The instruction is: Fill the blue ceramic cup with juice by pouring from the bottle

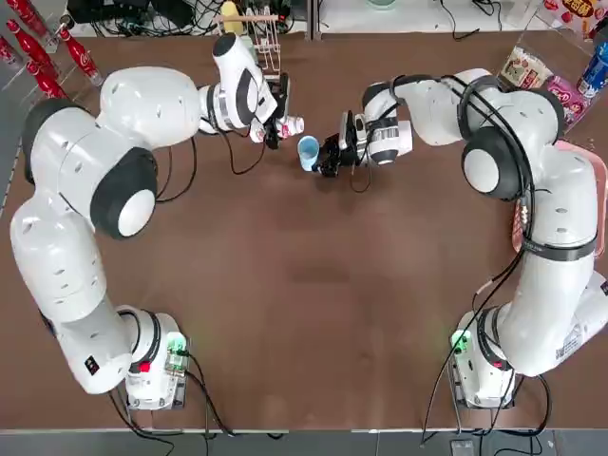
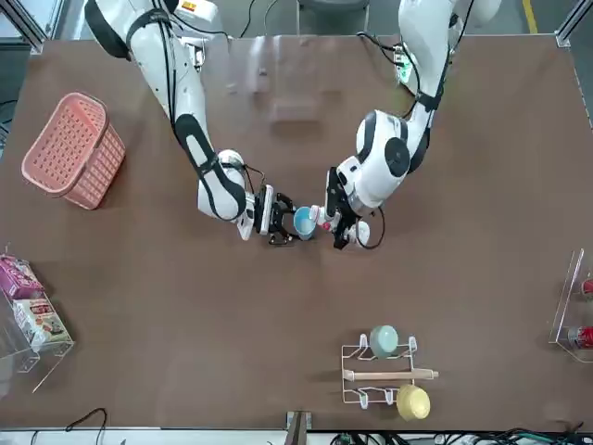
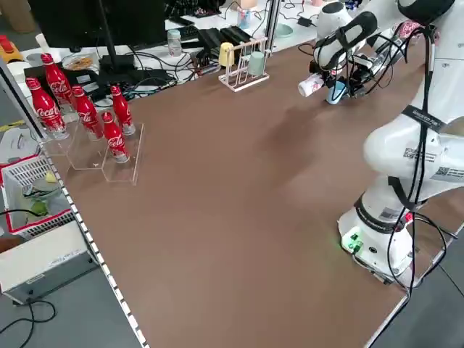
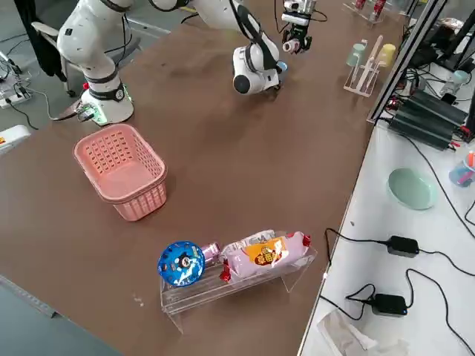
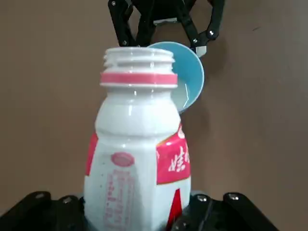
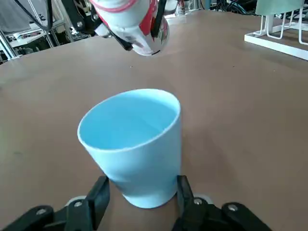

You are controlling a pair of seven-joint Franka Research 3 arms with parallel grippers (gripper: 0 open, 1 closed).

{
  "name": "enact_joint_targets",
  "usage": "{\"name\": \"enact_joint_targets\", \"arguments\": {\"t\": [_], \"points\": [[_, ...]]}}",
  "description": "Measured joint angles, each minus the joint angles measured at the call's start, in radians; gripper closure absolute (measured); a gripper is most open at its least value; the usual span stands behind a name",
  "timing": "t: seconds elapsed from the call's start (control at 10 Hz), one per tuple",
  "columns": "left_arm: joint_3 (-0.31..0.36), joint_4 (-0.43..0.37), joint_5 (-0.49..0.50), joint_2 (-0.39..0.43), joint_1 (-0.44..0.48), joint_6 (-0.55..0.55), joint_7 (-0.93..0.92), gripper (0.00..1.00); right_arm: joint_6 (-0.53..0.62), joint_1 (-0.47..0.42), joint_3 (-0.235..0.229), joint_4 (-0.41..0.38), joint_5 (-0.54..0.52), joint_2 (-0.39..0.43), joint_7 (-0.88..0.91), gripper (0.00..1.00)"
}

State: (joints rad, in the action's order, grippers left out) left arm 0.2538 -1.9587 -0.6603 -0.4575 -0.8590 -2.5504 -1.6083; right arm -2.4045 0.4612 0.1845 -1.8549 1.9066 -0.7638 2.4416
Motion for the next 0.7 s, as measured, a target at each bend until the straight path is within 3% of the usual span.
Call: {"name": "enact_joint_targets", "arguments": {"t": [0.4, 0.7], "points": [[0.003, 0.008, 0.093, 0.0, -0.006, 0.0, 0.055, 0.63, 0.0, 0.0, 0.0, 0.0, 0.0, 0.0, 0.0, 0.35], [0.003, 0.022, 0.106, -0.004, -0.006, 0.012, 0.065, 0.64, 0.001, -0.001, 0.0, 0.0, 0.0, 0.0, 0.0, 0.35]]}}
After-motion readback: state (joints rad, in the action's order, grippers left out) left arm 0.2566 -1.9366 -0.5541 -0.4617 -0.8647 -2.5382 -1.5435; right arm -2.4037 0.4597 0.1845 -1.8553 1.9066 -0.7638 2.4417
